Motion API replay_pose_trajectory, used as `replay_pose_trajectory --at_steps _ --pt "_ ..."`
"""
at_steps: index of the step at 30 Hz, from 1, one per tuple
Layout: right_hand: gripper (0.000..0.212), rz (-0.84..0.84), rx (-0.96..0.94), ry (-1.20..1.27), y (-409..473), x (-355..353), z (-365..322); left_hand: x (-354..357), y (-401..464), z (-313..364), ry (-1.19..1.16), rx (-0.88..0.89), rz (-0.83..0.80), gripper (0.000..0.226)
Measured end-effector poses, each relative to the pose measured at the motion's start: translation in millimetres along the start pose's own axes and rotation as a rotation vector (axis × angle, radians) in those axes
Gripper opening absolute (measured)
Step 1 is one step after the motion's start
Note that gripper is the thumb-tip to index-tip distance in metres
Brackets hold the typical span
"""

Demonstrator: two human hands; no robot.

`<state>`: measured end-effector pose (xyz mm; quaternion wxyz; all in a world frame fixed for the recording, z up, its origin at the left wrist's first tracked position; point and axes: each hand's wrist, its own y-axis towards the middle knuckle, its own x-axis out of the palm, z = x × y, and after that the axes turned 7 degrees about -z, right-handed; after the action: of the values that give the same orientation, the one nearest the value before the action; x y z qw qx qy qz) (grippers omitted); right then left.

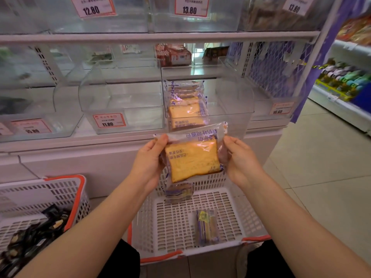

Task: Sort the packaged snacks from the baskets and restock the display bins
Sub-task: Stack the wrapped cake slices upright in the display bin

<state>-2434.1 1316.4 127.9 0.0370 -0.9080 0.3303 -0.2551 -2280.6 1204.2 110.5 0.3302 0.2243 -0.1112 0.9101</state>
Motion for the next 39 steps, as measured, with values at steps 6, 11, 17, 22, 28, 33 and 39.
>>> replay_pose_trajectory --at_steps 6,11,17,22,28,33,39 --pt "0.024 -0.109 -0.328 -0.456 15.9 6.5 -42.6 -8.1 12.7 49.4 0.475 -0.126 -0.374 0.028" --pt "0.028 -0.369 -0.525 -0.897 22.2 44.0 -86.8 33.6 35.5 83.2 0.885 0.110 -0.497 0.042" --pt "0.025 -0.098 -0.810 -1.071 42.9 71.9 -123.3 64.9 67.7 107.2 0.896 0.354 -0.281 0.020" --pt "0.063 0.200 -0.645 -0.757 54.4 47.7 -109.6 72.3 94.7 107.4 0.081 0.174 -0.088 0.020" --pt "0.024 -0.155 -0.084 -0.183 86.9 32.6 -94.2 76.9 113.2 85.8 -0.075 0.013 -0.151 0.025" --pt "0.018 -0.112 -0.154 -0.463 112.6 18.2 -118.8 61.3 130.8 93.0 0.249 0.117 -0.119 0.018" --pt "0.033 -0.120 -0.060 -1.238 133.0 7.5 -135.2 45.6 177.4 104.1 1.504 0.340 -0.184 0.034"
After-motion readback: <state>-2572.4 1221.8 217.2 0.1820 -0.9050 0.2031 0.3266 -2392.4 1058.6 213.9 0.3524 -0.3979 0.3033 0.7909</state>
